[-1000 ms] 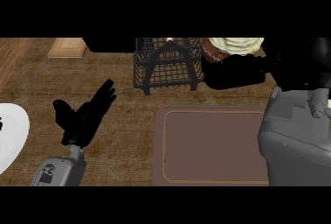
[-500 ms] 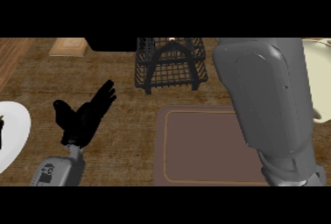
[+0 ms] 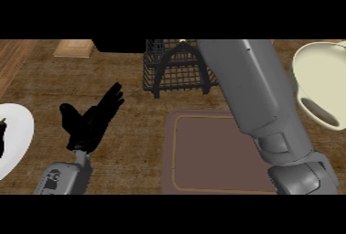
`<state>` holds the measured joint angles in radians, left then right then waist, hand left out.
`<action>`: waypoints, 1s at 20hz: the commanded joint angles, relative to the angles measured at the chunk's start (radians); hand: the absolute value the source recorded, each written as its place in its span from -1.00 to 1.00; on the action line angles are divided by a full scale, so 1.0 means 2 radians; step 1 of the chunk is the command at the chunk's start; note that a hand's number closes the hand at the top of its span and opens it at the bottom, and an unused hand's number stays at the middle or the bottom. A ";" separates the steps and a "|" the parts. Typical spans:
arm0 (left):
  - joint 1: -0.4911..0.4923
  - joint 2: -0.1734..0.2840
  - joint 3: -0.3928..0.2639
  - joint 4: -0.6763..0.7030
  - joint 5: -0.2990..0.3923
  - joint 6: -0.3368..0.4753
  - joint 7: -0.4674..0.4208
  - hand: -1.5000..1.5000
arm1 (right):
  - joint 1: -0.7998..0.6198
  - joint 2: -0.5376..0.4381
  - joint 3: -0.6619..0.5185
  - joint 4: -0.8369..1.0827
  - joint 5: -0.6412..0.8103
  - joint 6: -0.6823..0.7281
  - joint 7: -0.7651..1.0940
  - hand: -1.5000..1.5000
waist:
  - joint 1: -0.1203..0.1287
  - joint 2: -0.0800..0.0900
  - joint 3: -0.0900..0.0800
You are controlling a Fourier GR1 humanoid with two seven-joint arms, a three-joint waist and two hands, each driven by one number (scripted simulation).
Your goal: Pick the cupcake from the tray and place it in the tiered basket
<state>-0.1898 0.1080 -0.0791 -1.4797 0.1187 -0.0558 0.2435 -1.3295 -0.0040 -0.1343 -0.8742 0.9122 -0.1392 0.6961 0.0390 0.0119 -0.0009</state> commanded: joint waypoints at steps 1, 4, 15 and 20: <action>0.008 0.009 0.000 -0.010 0.007 -0.017 -0.001 0.00 | -0.038 0.002 -0.013 0.102 -0.024 -0.071 -0.026 1.00 | 0.014 0.003 0.000; -0.019 -0.015 -0.021 -0.005 -0.007 -0.002 0.011 0.00 | -0.022 0.002 -0.045 0.087 -0.117 -0.122 -0.067 1.00 | 0.025 0.007 0.000; -0.023 -0.008 -0.008 0.024 0.000 -0.020 -0.014 0.00 | -0.076 0.002 -0.026 0.203 -0.228 -0.202 -0.248 -1.00 | 0.035 0.009 -0.001; -0.028 -0.018 -0.010 0.035 -0.018 0.000 -0.018 0.00 | -0.116 0.002 -0.030 0.233 -0.213 -0.294 -0.240 -1.00 | 0.022 0.007 -0.001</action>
<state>-0.2471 0.0869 -0.0930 -1.4401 0.1068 -0.0722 0.2377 -1.5019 -0.0001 -0.1951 -0.4556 0.4850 -0.6092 0.2208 0.0922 0.0262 -0.0020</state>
